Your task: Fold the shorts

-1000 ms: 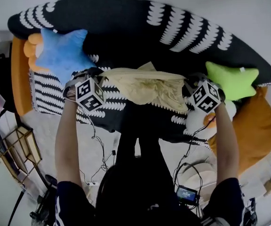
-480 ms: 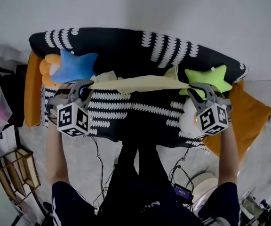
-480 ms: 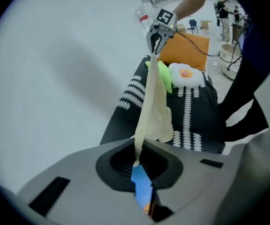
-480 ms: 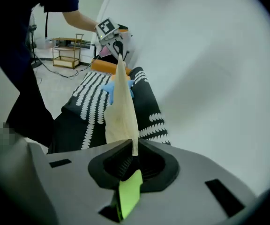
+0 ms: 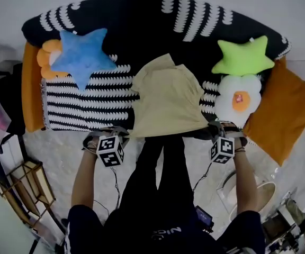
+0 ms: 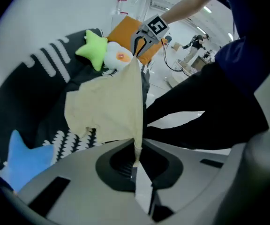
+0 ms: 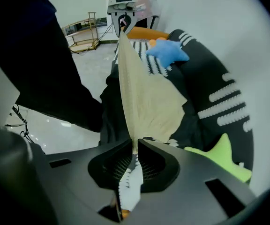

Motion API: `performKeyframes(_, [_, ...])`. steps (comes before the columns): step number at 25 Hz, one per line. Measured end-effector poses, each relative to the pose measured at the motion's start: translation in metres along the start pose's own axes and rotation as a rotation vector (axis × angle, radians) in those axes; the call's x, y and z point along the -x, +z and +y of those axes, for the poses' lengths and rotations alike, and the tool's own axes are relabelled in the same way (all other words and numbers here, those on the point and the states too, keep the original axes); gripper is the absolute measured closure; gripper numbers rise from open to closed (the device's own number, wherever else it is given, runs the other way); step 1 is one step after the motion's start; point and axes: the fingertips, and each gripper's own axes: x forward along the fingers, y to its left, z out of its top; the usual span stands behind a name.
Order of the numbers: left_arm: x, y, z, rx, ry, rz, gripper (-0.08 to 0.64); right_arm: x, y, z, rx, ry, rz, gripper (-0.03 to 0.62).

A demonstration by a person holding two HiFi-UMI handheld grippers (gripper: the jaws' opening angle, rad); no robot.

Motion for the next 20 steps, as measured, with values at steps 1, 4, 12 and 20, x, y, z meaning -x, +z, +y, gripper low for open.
performKeyframes(1, [-0.019, -0.006, -0.014, 0.008, -0.050, 0.009, 0.546, -0.014, -0.006, 0.023, -0.006, 0.030, 0.018, 0.543])
performKeyframes(4, [-0.060, -0.022, -0.048, -0.012, -0.170, 0.065, 0.546, -0.044, -0.014, 0.088, -0.042, 0.124, 0.058, 0.543])
performKeyframes(12, [-0.089, -0.040, -0.084, -0.019, -0.338, 0.172, 0.546, -0.081, -0.016, 0.183, -0.191, 0.261, 0.090, 0.543])
performKeyframes(20, [-0.074, -0.037, -0.048, 0.077, -0.187, 0.173, 0.546, -0.083, -0.007, 0.172, -0.430, 0.261, 0.015, 0.541])
